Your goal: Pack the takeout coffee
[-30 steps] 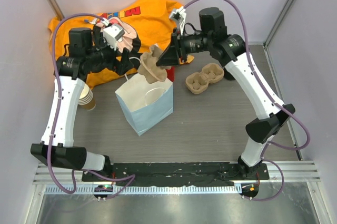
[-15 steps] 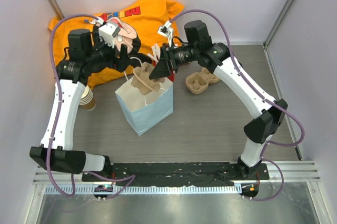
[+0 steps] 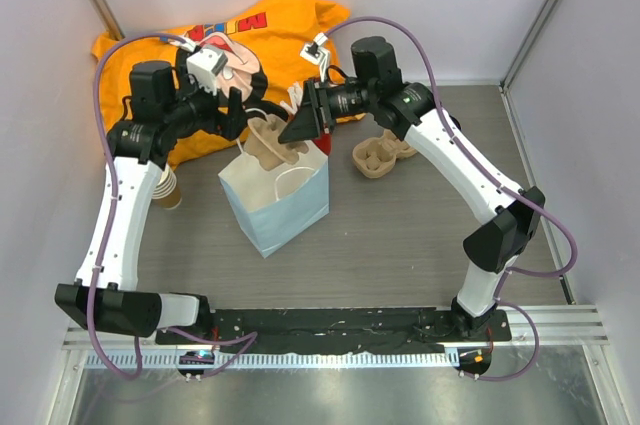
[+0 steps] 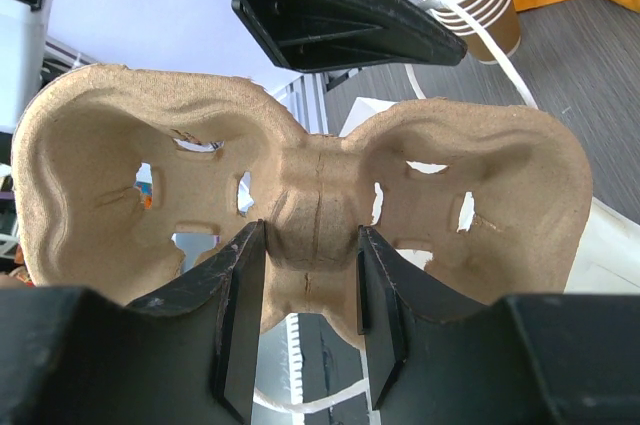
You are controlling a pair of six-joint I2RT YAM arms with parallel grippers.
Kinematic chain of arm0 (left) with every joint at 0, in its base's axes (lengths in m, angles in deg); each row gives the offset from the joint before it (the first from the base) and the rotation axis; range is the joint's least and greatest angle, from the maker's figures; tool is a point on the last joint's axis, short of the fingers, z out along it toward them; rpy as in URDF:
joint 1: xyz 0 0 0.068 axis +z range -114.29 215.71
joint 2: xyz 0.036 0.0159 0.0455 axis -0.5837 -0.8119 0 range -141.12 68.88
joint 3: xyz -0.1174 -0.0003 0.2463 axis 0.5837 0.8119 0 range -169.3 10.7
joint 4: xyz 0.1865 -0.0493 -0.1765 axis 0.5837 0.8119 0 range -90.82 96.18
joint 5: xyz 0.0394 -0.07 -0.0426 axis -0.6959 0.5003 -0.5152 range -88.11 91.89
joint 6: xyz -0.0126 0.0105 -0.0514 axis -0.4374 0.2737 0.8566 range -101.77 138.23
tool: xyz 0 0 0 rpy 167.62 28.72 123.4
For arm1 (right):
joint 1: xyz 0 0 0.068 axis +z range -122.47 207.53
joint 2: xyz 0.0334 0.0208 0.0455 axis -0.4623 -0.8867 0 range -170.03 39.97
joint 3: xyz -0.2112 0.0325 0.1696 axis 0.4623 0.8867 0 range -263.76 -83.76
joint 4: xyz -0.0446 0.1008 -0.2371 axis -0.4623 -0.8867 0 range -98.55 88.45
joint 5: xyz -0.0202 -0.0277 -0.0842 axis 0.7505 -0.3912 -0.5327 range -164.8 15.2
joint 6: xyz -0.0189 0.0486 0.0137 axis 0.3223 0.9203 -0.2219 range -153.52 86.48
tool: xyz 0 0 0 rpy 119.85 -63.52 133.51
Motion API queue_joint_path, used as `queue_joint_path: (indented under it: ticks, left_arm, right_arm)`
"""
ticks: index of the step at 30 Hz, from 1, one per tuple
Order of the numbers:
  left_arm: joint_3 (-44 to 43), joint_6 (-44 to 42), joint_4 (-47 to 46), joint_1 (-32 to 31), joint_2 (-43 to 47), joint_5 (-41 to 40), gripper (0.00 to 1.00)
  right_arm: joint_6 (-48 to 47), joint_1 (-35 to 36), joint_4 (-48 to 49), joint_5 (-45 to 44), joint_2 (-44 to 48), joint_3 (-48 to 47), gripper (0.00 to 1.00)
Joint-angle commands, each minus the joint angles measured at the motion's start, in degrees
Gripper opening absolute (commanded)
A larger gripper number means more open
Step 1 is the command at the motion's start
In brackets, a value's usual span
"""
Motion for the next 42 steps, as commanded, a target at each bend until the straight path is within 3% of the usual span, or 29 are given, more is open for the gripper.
queue_joint_path:
  ticks: [1, 18, 42]
  left_arm:
    - [0.0, 0.8, -2.9, 0.3, 2.5, 1.0, 0.88]
    - [2.5, 3.8, -6.8, 0.4, 3.4, -0.8, 0.88]
    - [3.2, 7.5, -6.7, 0.3, 4.6, 2.7, 0.82]
  right_arm:
    - [3.8, 0.3, 4.4, 0.2, 1.5, -1.3, 0.28]
    - [6.9, 1.8, 6.1, -5.5, 4.8, 7.5, 0.27]
    - [-4.2, 5.4, -4.1, -25.7, 2.8, 5.0, 0.27]
